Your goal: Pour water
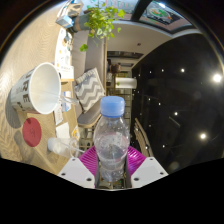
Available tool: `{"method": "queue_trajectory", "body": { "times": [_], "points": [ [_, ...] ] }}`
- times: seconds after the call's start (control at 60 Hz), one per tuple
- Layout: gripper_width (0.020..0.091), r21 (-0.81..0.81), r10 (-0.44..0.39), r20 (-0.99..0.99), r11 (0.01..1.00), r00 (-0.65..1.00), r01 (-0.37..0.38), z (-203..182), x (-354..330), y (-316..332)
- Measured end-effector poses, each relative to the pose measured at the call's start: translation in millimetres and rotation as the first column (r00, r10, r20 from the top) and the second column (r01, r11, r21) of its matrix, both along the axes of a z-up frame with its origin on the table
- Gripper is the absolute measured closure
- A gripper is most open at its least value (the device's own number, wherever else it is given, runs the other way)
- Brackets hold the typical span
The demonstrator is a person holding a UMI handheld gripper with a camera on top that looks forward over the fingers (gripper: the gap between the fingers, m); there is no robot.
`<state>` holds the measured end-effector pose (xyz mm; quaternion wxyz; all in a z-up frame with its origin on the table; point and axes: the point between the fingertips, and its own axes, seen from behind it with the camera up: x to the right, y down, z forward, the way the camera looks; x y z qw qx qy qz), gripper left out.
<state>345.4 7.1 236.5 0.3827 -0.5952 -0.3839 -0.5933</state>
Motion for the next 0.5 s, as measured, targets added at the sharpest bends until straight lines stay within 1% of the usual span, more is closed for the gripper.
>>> {"method": "queue_trajectory", "body": {
  "times": [0.133,0.25,0.3,0.417,0.5],
  "points": [
    [0.0751,-0.080,0.018,0.182,0.997,0.983,-0.003,-20,-17,2],
    [0.0749,-0.129,0.036,0.249,0.992,0.968,-0.004,-35,-23,-2],
    [0.0749,-0.141,0.031,0.265,0.990,0.964,0.007,-36,-27,-1],
    [0.0750,-0.146,0.016,0.245,0.989,0.969,0.020,-37,-27,-4],
    [0.0749,-0.132,0.003,0.140,0.991,0.990,0.015,-34,-29,-8]
  ]
}}
